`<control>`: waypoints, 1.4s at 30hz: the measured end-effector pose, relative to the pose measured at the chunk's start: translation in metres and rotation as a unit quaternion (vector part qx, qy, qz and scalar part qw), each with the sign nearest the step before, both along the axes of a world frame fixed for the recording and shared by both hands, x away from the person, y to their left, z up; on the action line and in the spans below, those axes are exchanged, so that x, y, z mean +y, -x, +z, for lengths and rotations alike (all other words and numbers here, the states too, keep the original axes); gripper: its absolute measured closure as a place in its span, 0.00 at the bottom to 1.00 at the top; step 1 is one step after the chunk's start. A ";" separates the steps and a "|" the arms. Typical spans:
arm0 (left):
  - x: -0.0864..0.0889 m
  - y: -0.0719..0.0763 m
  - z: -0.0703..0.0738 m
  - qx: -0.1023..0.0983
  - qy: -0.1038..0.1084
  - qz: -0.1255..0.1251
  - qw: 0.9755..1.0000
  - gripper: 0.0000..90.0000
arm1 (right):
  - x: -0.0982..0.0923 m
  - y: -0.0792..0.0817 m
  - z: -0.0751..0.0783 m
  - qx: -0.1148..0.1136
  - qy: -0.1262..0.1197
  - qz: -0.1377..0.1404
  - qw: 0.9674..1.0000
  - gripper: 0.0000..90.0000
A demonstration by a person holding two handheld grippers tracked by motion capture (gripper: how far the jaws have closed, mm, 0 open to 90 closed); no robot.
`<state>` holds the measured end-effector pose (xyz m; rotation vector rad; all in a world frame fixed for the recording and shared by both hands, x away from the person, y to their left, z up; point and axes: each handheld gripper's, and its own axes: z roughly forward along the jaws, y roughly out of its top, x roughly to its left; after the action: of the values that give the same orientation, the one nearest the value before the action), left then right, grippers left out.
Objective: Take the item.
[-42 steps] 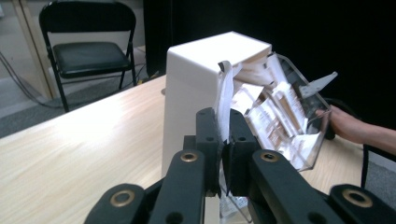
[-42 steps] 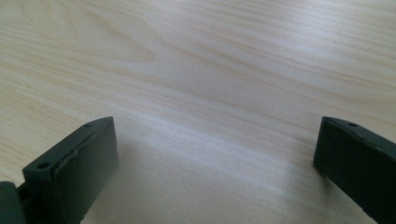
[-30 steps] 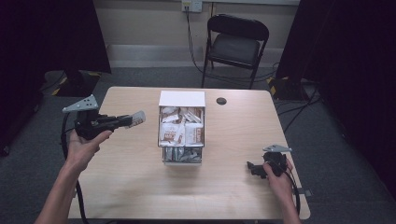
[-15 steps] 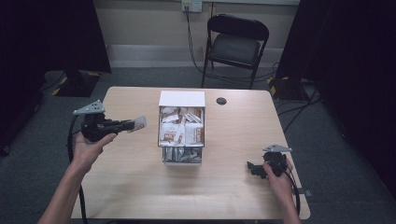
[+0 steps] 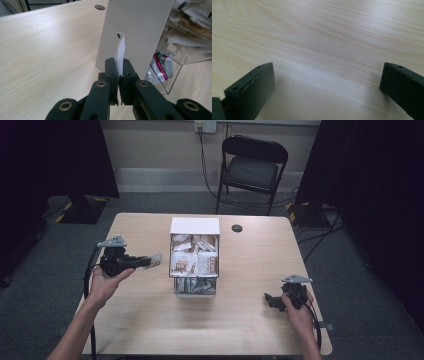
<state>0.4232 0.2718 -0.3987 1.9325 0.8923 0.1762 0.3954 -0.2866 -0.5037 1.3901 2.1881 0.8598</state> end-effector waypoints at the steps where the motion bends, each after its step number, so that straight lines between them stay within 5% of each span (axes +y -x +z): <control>1: -0.001 0.000 -0.002 0.002 -0.005 0.000 1.000 0.96 | 0.000 0.000 0.000 0.000 0.000 0.000 1.000 0.00; 13: -0.015 -0.008 -0.033 0.025 -0.014 0.005 1.000 0.96 | 0.000 0.000 0.000 0.000 0.000 0.000 1.000 0.00; 18: -0.023 -0.009 -0.041 0.027 -0.036 -0.003 0.999 0.96 | 0.000 0.000 0.000 0.000 0.000 0.000 1.000 0.00; 20: -0.026 -0.010 -0.043 0.034 -0.019 -0.011 0.999 0.96 | 0.000 0.000 0.000 0.000 0.000 0.000 1.000 0.00; 23: -0.032 -0.009 -0.047 0.031 -0.044 -0.009 0.998 0.96 | 0.000 0.000 0.000 0.000 0.000 0.000 1.000 0.00; 25: -0.034 -0.010 -0.051 0.039 -0.038 0.001 0.999 0.96 | 0.000 0.000 0.000 0.000 0.000 0.000 1.000 0.00; 42: -0.036 -0.018 -0.079 0.079 -0.052 0.004 0.995 0.96 | 0.000 0.000 0.000 0.000 0.000 0.000 1.000 0.00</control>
<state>0.4413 0.2362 -0.4781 2.0613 1.0133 0.0761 0.3954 -0.2866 -0.5037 1.3905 2.1881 0.8601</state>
